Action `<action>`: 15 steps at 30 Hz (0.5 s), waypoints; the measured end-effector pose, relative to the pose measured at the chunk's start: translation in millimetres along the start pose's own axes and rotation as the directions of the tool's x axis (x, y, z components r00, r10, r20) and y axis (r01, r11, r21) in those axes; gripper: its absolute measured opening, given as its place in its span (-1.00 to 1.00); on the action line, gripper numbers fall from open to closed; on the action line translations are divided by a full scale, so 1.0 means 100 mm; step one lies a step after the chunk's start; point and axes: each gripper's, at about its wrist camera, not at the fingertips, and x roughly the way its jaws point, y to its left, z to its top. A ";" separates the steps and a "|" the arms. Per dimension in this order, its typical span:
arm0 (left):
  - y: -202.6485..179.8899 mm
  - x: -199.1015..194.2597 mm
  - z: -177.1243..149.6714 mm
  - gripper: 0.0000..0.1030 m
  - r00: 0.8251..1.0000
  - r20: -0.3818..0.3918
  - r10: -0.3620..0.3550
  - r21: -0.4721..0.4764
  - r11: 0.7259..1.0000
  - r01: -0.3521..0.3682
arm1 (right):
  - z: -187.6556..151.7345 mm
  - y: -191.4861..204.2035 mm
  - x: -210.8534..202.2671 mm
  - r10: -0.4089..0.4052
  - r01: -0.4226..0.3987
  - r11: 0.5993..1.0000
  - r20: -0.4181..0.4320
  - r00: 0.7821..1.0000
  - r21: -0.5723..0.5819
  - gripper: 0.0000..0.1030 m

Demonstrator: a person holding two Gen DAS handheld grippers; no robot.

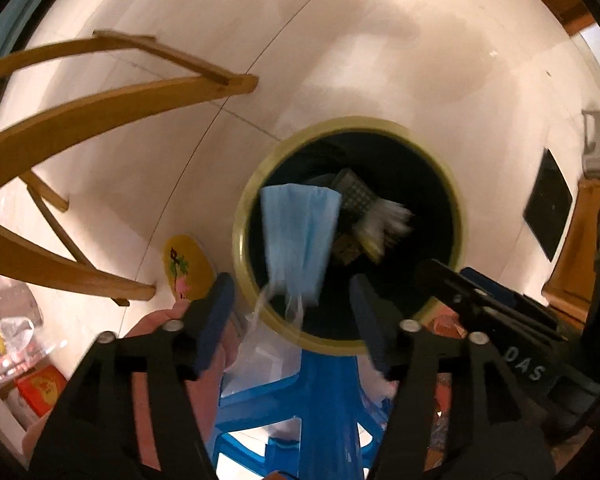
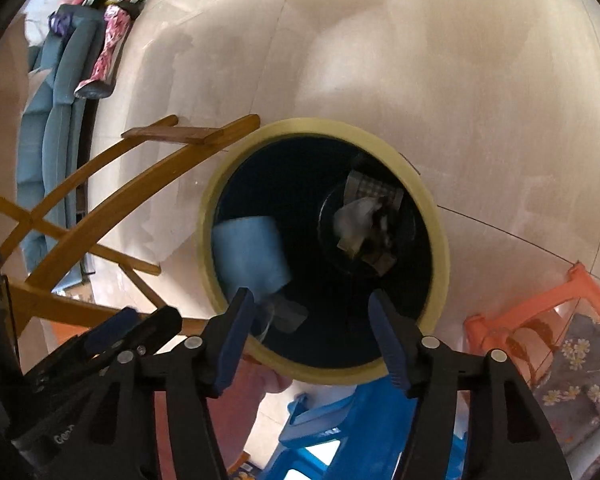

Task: Collect trash
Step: 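Open both grippers to drop the mask and wrappers into the bin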

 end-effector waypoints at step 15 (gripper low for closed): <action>-0.05 -0.06 -0.09 0.43 0.999 -0.006 -0.048 0.000 0.999 0.048 | -0.28 -0.01 -0.22 -0.127 0.135 0.984 0.074 0.989 -0.119 0.21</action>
